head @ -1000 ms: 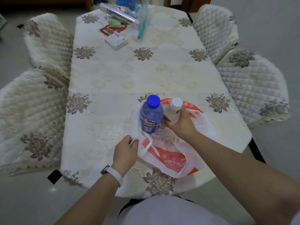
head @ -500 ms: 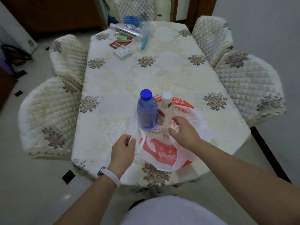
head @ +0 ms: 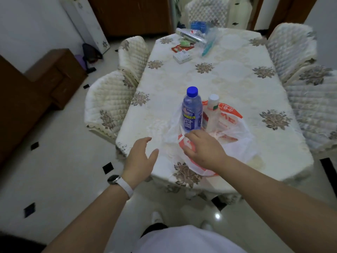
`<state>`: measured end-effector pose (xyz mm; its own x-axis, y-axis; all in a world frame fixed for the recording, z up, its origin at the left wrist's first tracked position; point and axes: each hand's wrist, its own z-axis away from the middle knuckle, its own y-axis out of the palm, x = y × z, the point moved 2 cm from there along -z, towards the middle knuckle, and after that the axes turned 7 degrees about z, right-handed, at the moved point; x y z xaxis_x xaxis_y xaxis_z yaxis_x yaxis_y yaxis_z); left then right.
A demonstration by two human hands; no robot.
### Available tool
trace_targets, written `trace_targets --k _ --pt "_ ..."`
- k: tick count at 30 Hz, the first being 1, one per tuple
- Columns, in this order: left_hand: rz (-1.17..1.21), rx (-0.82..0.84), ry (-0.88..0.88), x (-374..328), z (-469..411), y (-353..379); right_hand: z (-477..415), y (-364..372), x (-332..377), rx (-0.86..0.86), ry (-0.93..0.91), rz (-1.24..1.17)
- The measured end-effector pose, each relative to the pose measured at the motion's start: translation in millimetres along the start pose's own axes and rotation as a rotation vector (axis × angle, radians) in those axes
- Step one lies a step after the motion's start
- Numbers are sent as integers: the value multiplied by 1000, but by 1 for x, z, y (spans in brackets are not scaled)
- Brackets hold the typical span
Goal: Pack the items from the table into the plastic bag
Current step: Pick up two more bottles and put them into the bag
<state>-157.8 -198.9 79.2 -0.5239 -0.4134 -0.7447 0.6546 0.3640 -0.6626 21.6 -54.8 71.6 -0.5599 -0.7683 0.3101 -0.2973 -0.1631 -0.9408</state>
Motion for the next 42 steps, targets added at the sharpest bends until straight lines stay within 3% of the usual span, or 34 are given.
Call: trace_targets --k 4,12,21,26,33,42 --pt "-184 -20 156 17 14 -32 -11 4 43 41 -118 84" --pt "-422 -137 264 97 26 -114 -56 40 161 115 -243 168" --pt "-453 -194 125 251 19 -238 -136 118 319 130 -326 127" --pt "-440 -220 76 293 6 -295 -178 142 399 119 -412 108" --pt "-425 -347 34 338 -40 -359 -271 165 433 128 -462 161" --pt "-571 -316 -79 386 -145 -453 -438 216 484 74 -536 95"
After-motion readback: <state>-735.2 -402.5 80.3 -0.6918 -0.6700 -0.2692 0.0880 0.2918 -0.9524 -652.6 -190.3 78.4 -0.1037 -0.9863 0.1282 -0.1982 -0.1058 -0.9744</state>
